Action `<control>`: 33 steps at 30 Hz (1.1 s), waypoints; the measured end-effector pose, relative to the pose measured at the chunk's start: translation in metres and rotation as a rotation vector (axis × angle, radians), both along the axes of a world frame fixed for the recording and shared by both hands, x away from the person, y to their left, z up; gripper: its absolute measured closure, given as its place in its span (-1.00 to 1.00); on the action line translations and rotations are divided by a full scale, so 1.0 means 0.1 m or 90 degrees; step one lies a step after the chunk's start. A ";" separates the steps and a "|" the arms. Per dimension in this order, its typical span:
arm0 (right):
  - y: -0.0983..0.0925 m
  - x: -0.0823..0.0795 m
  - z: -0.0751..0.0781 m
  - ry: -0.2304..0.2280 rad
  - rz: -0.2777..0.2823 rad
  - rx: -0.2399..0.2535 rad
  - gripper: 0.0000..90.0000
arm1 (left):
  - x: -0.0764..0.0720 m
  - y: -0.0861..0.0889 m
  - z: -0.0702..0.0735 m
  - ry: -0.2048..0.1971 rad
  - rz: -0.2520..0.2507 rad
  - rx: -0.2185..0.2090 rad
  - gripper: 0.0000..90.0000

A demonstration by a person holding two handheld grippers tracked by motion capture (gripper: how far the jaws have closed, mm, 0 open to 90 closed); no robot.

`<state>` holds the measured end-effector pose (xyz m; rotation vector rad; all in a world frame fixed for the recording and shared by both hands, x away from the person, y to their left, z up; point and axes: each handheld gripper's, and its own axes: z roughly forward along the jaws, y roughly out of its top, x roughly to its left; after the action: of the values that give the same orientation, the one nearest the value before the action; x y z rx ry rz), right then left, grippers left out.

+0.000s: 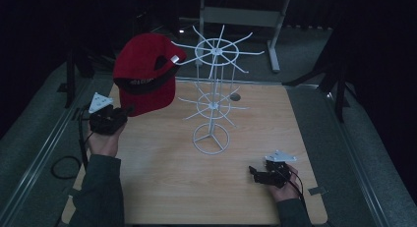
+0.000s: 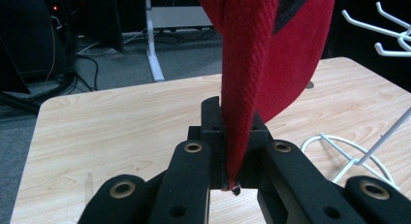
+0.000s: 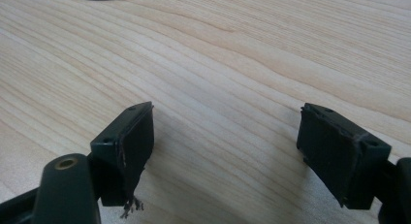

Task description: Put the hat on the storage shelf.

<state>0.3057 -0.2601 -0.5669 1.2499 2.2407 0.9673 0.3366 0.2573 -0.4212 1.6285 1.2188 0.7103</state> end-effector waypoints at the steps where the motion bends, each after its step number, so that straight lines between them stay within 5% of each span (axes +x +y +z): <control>1: 0.00 0.00 0.00 0.000 0.000 0.000 -0.54 | 0.00 0.00 0.01 -0.002 0.000 -0.001 0.92; 33: 0.00 0.01 0.00 -0.001 0.007 0.001 -0.55 | -0.01 -0.06 0.32 -0.035 0.000 -0.025 0.91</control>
<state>0.3068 -0.2604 -0.5670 1.2376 2.2483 0.9732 0.3360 0.2509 -0.3893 1.5672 1.1869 0.7229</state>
